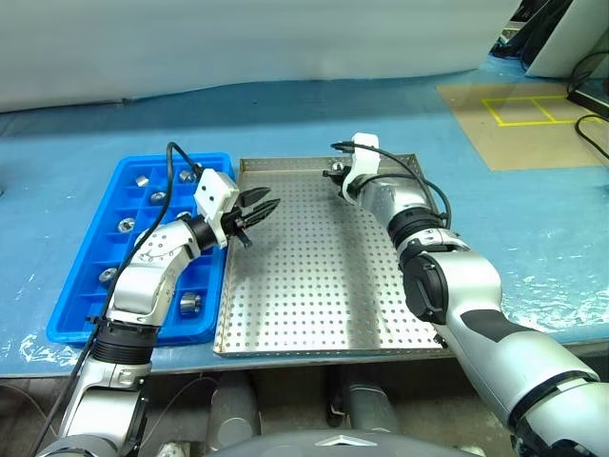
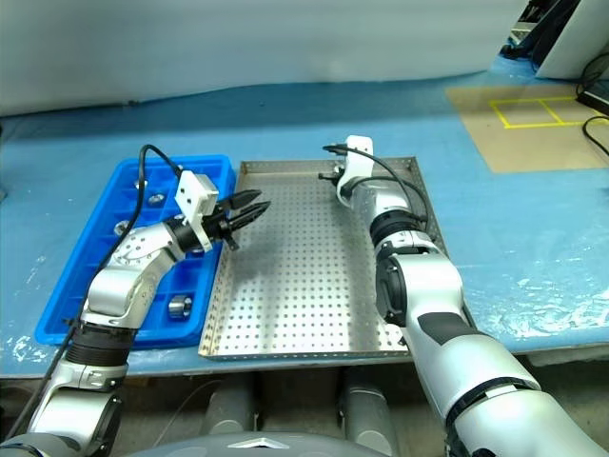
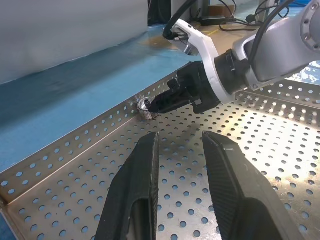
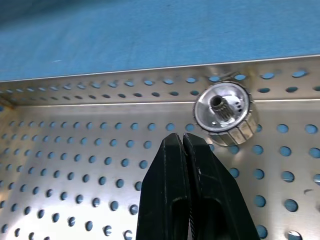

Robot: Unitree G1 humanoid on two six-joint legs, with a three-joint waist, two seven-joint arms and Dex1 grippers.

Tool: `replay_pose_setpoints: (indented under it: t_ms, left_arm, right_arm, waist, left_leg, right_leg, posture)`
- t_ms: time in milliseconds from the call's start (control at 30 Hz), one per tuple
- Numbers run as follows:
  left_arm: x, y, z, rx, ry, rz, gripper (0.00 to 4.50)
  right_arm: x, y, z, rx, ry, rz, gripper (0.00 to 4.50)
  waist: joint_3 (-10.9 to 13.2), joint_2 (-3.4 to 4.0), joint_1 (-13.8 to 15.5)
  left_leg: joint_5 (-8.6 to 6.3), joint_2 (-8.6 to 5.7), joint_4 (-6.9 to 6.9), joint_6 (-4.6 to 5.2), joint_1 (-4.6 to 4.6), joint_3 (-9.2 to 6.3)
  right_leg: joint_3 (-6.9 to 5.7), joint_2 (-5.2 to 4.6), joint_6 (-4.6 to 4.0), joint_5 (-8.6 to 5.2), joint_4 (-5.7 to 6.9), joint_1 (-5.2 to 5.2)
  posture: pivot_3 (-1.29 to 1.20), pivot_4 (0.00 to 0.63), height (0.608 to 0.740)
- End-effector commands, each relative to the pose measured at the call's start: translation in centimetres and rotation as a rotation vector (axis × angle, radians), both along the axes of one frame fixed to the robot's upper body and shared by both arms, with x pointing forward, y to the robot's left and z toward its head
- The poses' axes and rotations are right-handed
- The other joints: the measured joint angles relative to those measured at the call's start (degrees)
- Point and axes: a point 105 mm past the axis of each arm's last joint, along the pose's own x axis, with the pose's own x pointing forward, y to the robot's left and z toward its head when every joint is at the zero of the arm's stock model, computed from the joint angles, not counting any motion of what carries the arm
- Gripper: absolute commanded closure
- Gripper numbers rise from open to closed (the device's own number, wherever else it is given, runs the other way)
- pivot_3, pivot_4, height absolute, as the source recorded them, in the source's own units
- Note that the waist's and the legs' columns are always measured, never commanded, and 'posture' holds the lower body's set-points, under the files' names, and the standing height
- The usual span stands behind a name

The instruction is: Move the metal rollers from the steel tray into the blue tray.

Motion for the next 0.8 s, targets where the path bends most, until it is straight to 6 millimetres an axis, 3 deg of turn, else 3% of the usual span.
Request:
replay_pose_setpoints:
  t_ms: [33,167,300,467,567,800]
  left_arm:
    - [0.1,0.0,1.3,-0.008,-0.059,0.002,3.08]
    - [0.3,0.2,1.4,-0.006,-0.063,0.009,3.08]
    - [0.3,0.1,1.2,-0.003,-0.063,0.006,3.08]
    - [0.5,-0.3,1.3,-0.012,-0.066,-0.005,3.08]
    - [0.6,-0.6,1.3,-0.015,-0.066,-0.011,3.08]
    - [0.4,-0.8,1.3,-0.017,-0.065,-0.017,3.08]
  right_arm:
    - [-0.1,-0.5,2.4,-0.01,-0.014,0.037,4.47]
    - [-1.0,-0.5,4.1,-0.023,-0.024,0.113,4.47]
    - [-1.6,-0.5,6.4,-0.088,-0.178,0.197,4.47]
    - [-0.3,-2.3,4.5,-0.157,-0.227,0.101,4.47]
    - [0.1,-2.3,1.9,-0.215,-0.206,0.088,4.47]
    - [0.3,-0.5,0.0,-0.259,-0.197,0.124,2.23]
  waist:
    - [0.0,0.0,0.0]
    - [0.0,0.0,0.2]
    - [0.0,0.0,0.5]
    - [0.0,-0.01,0.6]
    - [0.0,0.0,0.5]
    - [0.0,0.05,-0.6]
  left_leg:
    - [0.0,0.0,-0.01,0.0,0.0,0.0]
    - [0.0,-0.01,-0.02,0.0,-0.03,0.0]
    - [0.0,-0.01,-0.06,0.0,0.0,0.0]
    - [0.01,-0.02,-0.05,-0.02,0.06,0.0]
    - [0.01,-0.03,-0.04,-0.02,0.05,0.01]
    - [0.0,-0.02,-0.05,0.0,-0.07,0.01]
  right_leg:
    - [0.0,0.0,0.0,0.0,-0.02,0.01]
    - [-0.01,0.0,0.0,0.0,-0.07,0.01]
    - [-0.01,0.0,0.01,0.01,-0.09,0.0]
    - [0.02,-0.01,0.01,0.01,-0.06,0.04]
    - [0.03,-0.02,0.01,0.0,-0.06,0.04]
    - [0.02,-0.01,0.0,0.0,-0.08,-0.05]
  posture:
    - [-0.01,0.15,0.74]
    - [-0.01,0.15,0.74]
    - [-0.02,0.15,0.74]
    - [-0.03,0.15,0.74]
    - [-0.03,0.15,0.74]
    - [-0.02,0.15,0.74]
